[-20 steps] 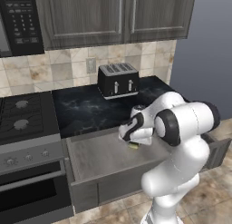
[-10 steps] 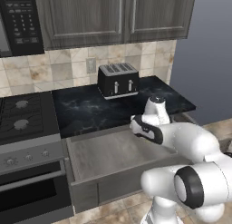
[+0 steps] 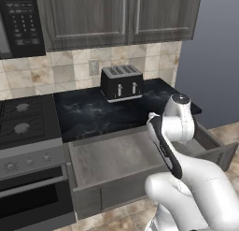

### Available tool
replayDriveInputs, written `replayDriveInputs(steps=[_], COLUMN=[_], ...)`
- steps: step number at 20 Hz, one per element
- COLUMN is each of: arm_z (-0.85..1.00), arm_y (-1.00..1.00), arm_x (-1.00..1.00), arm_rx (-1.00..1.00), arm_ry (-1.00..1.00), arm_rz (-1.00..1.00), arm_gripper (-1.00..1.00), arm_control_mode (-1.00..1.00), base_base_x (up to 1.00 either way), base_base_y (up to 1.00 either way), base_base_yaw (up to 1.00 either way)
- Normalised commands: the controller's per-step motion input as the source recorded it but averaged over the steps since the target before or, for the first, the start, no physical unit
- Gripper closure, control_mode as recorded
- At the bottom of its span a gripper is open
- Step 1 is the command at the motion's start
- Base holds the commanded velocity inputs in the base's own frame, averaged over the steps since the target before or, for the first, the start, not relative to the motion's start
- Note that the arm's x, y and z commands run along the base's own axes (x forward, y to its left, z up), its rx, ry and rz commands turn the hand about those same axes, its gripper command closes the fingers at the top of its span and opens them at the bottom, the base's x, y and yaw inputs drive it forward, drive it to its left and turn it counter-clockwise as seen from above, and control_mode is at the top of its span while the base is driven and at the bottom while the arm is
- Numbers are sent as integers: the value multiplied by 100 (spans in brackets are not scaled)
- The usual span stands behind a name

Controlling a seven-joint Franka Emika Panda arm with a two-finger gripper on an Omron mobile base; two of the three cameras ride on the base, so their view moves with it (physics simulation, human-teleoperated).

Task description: Restock the sink supplies by placing the sponge and soap dispenser on the counter and next to the sink. Make sure the soap dispenser is upright.

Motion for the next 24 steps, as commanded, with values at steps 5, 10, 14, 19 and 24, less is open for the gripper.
replayDriveInputs(steps=[5,10,14,19,24], arm_z=[30,-3,0,0,0], arm_y=[0,1,4,0,0], arm_x=[-15,0,0,0,0], arm_rx=[0,-1,-2,0,0], arm_ry=[12,10,0,0,0], arm_rz=[-17,-7,0,0,0], arm_gripper=[100,100,100,100,100], arm_control_mode=[-100,-100,100,100,100], base_base_x=[0,0,-5,-43,-42], base_base_y=[0,0,2,0,0], base_base_yaw=[0,0,0,-38,-71])
